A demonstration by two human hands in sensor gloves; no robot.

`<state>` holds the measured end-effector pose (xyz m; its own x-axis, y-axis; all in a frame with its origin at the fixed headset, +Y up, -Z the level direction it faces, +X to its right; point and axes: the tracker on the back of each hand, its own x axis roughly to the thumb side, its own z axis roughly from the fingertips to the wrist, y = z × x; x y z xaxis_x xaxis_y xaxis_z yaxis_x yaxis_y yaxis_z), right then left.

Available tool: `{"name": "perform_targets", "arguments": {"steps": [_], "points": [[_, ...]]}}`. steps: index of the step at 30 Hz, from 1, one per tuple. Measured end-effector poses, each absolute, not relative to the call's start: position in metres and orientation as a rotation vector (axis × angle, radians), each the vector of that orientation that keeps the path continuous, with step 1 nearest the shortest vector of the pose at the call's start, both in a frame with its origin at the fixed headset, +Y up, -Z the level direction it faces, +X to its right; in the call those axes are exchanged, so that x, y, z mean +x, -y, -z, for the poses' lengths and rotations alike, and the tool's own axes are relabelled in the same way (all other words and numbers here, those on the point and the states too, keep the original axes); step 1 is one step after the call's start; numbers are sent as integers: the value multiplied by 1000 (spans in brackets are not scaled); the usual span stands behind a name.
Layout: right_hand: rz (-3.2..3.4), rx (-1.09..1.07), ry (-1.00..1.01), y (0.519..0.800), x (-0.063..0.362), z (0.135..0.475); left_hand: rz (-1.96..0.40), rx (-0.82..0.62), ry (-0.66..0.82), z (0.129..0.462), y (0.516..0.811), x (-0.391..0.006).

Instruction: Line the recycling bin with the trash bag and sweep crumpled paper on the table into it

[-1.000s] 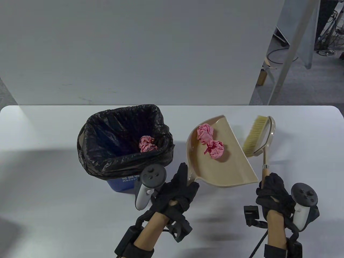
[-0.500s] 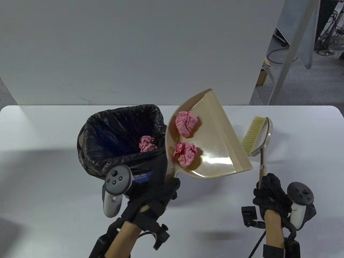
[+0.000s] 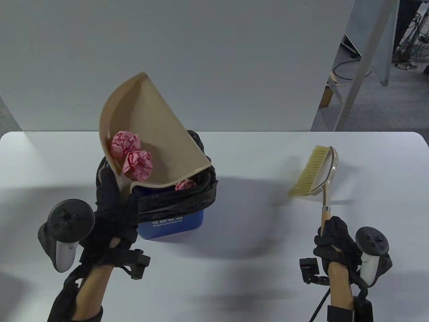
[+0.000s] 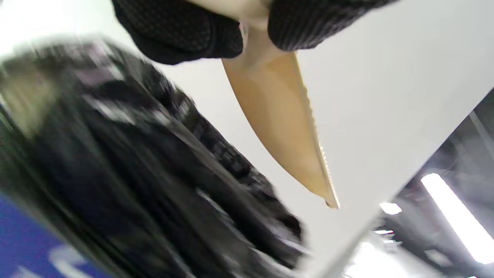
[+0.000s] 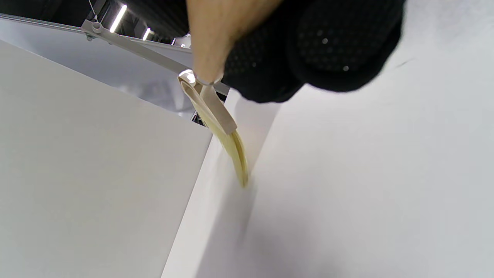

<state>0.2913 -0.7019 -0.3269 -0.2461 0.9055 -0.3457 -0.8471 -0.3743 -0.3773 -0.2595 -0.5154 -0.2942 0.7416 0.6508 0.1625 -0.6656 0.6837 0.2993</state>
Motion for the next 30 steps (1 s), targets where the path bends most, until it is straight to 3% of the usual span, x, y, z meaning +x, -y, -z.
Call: {"name": "perform_targets", "arguments": {"steps": [8,14,17,22,30], "points": [[-1859,-613,130,702,290,327,-271,452,-27,297,518,-253],[-1860,-614,130,702,290,327,-123,589,-82,289,518,-240],[-1862,-614,131,703,290,327,-165,641,-89,285,516,-239],[-1862,-614,131,703,290,327,-464,624,30,277,517,-232],[-1858,-606,139,704,290,328,-899,450,240,281,524,-182]]}}
